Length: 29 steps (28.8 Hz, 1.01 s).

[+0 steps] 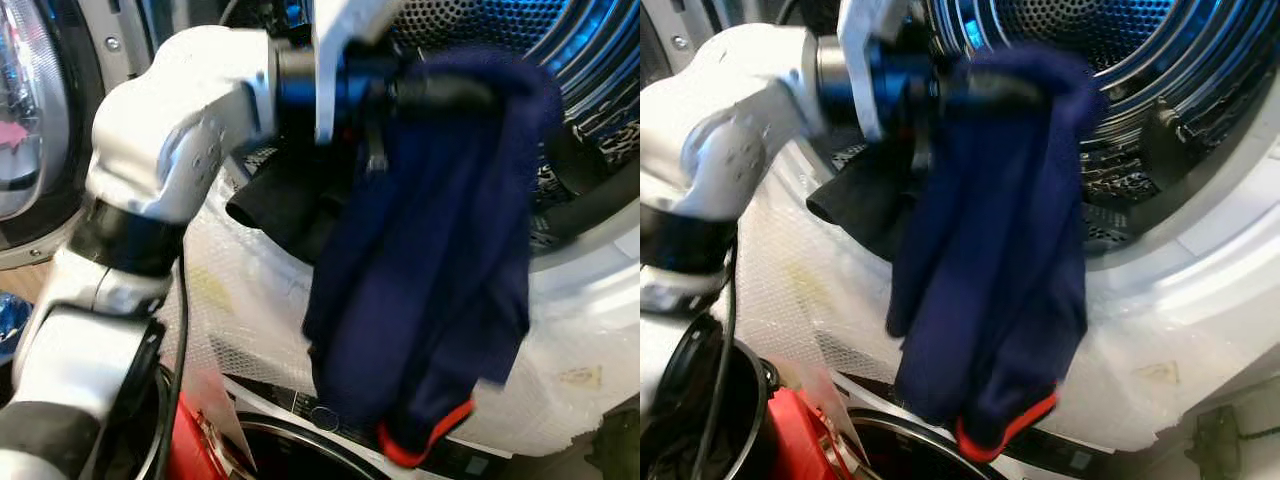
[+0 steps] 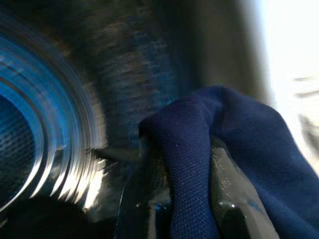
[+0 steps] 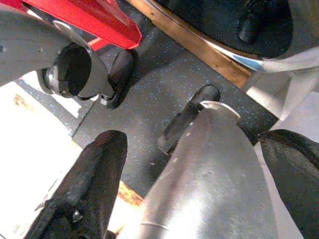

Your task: Clothes washing

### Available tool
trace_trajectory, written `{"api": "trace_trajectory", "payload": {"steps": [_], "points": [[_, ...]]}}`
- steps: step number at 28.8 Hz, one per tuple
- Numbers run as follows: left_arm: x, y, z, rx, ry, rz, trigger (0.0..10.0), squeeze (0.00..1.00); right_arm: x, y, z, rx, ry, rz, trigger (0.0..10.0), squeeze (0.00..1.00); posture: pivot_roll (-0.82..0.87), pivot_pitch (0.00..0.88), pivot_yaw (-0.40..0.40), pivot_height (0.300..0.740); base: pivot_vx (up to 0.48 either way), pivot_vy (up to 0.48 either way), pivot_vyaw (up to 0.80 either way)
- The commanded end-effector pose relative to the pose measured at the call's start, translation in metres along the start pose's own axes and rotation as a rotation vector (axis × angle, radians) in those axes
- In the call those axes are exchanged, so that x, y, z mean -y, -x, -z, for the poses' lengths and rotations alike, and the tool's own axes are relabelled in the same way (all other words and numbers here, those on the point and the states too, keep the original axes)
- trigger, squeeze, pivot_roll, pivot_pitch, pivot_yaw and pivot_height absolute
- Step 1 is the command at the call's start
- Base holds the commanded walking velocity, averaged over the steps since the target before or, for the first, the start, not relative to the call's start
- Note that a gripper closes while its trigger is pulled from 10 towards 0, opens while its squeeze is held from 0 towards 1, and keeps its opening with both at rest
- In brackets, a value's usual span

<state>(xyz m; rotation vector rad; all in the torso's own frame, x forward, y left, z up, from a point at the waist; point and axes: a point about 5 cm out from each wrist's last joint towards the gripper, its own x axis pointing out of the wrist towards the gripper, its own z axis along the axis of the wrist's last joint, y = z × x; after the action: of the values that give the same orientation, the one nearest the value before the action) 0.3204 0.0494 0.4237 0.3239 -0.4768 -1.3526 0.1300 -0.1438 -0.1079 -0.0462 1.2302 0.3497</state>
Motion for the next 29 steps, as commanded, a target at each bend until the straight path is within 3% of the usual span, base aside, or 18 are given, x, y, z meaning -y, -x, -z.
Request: {"api": "trace_trajectory", "payload": {"steps": [1, 4, 6, 10, 12, 21, 22, 29], "points": [[-0.011, 0.001, -0.002, 0.007, -0.032, -0.047, 10.0, 0.0, -0.002, 0.0, 0.01, -0.031, -0.013, -0.004, 10.0, 0.0, 0.36, 0.015, -0.052, 0.74, 0.0, 0.0, 0.0], [-0.036, 0.001, 0.006, 0.02, -0.009, -0.185, 10.0, 0.0, -0.001, 0.0, 0.011, -0.032, -0.022, 0.001, 10.0, 0.0, 0.35, 0.02, -0.046, 0.74, 0.0, 0.0, 0.0], [-0.054, 0.006, 0.013, 0.014, -0.006, -0.366, 10.0, 0.0, -0.001, 0.0, 0.012, -0.034, -0.03, 0.009, 10.0, 0.0, 0.33, 0.027, -0.039, 0.74, 0.0, 0.0, 0.0], [-0.062, 0.01, 0.02, -0.013, 0.004, -0.461, 10.0, 0.0, -0.001, 0.0, 0.013, -0.036, -0.036, 0.013, 10.0, 0.0, 0.32, 0.029, -0.035, 0.74, 0.0, 0.0, 0.0], [-0.064, 0.011, 0.032, -0.067, 0.015, -0.5, 10.0, 0.0, -0.001, 0.0, 0.015, -0.037, -0.05, 0.019, 10.0, 0.0, 0.29, 0.035, -0.024, 0.74, 0.0, 0.0, 0.0], [-0.051, -0.004, 0.065, -0.178, 0.033, -0.431, 10.0, 0.0, 0.0, 0.001, 0.02, -0.027, -0.078, 0.067, 10.0, 0.0, 0.25, 0.055, -0.003, 0.74, 0.0, 0.0, 0.0], [-0.041, -0.011, 0.079, -0.214, 0.051, -0.349, 10.0, 0.0, 0.001, 0.001, 0.02, 0.003, -0.131, 0.094, 10.0, 0.0, 0.23, 0.063, 0.002, 0.74, 0.0, 0.0, 0.0], [-0.025, -0.017, 0.096, -0.276, 0.055, -0.164, 10.0, 0.0, 0.006, 0.002, 0.003, 0.065, -0.088, 0.05, 10.0, 0.0, 0.19, 0.068, 0.005, 0.74, 0.0, 0.0, 0.0]]}}
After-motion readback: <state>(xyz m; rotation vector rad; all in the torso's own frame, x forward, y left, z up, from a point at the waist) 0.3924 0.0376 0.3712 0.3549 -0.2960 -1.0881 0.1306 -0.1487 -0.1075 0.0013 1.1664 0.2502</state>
